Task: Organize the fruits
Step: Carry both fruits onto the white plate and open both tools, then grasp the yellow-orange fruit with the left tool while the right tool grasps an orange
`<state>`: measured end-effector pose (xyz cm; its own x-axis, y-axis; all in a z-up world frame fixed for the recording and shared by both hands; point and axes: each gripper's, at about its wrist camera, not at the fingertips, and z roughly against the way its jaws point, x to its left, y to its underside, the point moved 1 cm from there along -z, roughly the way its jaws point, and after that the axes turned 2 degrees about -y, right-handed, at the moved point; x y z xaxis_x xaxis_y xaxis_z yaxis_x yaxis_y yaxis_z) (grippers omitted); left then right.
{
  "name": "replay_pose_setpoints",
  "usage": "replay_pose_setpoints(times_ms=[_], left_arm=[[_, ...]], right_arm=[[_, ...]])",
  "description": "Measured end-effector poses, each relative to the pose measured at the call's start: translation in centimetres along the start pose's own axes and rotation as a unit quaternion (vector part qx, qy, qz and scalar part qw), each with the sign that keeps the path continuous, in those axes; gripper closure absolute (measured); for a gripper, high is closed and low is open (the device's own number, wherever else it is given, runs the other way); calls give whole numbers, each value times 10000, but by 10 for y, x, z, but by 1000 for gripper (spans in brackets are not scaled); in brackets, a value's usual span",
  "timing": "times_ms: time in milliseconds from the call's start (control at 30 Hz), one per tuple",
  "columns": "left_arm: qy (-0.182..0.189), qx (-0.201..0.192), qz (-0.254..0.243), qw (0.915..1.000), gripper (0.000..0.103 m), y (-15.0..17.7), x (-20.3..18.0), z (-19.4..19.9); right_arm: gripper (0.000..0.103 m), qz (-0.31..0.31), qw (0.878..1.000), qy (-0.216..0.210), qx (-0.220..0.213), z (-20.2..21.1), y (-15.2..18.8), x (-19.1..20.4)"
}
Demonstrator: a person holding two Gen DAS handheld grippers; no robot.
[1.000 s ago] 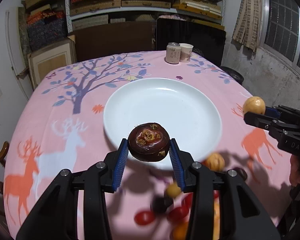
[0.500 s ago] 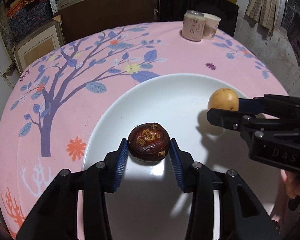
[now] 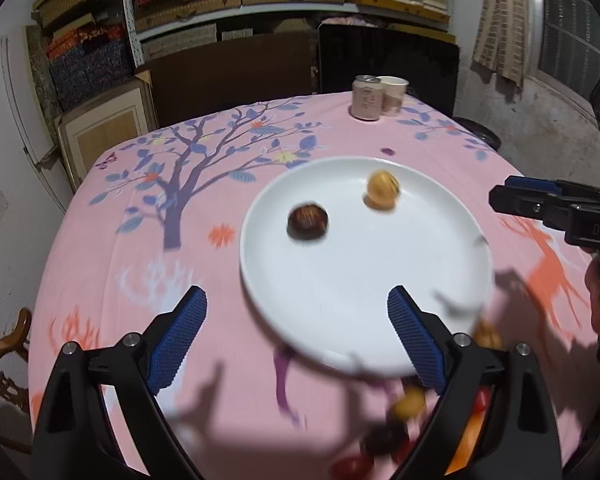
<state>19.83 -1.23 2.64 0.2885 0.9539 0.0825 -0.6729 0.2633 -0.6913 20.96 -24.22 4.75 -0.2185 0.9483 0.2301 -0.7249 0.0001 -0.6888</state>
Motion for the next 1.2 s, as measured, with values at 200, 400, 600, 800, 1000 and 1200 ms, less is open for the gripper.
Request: replay_pose_setpoints(times_ms=[200,400,600,800,1000,1200], left_arm=[[142,12,49,9999,13,102,-12,62],[105,236,-87,9996,13,145,-27,64],[-190,639,-624,9958,24,152,-49,42],[-153,595,-814,9948,59,143,-61,29],[127,431,-551,9975,66,140,-54,29],[259,-85,227,9994,66,139,-27,46]], right_arm=[[30,-215,9995,-90,-192,67,103,6],[30,-418,9987,-67,-293,89,158,16],[30,-53,9991,116,-394,109,170,35],[30,-89,9994,153,-309,109,171,31],[35,-48,9998,-162,101,92,178,37],[41,114,9978,-518,398,74,183,56]])
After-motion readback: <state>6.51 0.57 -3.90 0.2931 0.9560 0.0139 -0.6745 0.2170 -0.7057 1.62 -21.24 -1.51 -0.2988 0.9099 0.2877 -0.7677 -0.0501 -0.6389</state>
